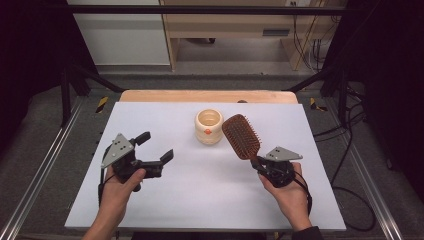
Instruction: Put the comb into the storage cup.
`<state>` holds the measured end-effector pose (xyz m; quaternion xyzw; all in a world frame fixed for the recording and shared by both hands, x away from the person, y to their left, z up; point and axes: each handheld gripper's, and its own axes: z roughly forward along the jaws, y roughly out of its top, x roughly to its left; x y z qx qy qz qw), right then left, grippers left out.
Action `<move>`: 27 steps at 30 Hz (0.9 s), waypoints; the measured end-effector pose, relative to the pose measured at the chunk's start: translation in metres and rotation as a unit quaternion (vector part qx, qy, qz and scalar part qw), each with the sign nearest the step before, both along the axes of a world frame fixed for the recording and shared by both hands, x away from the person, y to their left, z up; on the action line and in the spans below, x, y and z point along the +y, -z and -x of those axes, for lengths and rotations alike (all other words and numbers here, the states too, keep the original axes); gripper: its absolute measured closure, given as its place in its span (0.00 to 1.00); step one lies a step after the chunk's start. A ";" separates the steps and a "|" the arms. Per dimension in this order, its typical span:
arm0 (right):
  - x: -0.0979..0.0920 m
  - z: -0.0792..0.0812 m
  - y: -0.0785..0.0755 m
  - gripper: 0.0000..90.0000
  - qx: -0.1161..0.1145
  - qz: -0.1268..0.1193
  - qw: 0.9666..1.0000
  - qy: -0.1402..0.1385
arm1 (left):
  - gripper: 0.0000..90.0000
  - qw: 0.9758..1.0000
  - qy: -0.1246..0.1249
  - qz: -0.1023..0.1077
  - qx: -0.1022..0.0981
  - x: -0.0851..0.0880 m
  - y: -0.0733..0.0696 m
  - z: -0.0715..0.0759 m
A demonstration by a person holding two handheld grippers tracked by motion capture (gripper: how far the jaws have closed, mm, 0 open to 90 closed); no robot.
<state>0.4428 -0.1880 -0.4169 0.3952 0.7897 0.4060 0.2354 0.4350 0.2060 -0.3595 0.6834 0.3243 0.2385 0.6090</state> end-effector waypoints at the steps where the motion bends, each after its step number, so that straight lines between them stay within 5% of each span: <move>1: 0.000 0.000 0.000 0.81 -0.003 -0.002 1.000 -0.001 | 0.02 1.000 0.003 0.000 0.002 -0.005 0.000 -0.002; 18: 0.023 0.002 -0.010 0.81 -0.049 -0.044 0.997 -0.029 | 0.02 0.999 0.041 0.010 0.016 -0.070 -0.013 -0.021; 27: 0.026 0.010 -0.012 0.81 -0.063 -0.058 0.996 -0.033 | 0.03 0.997 0.051 0.051 0.040 -0.082 -0.020 -0.027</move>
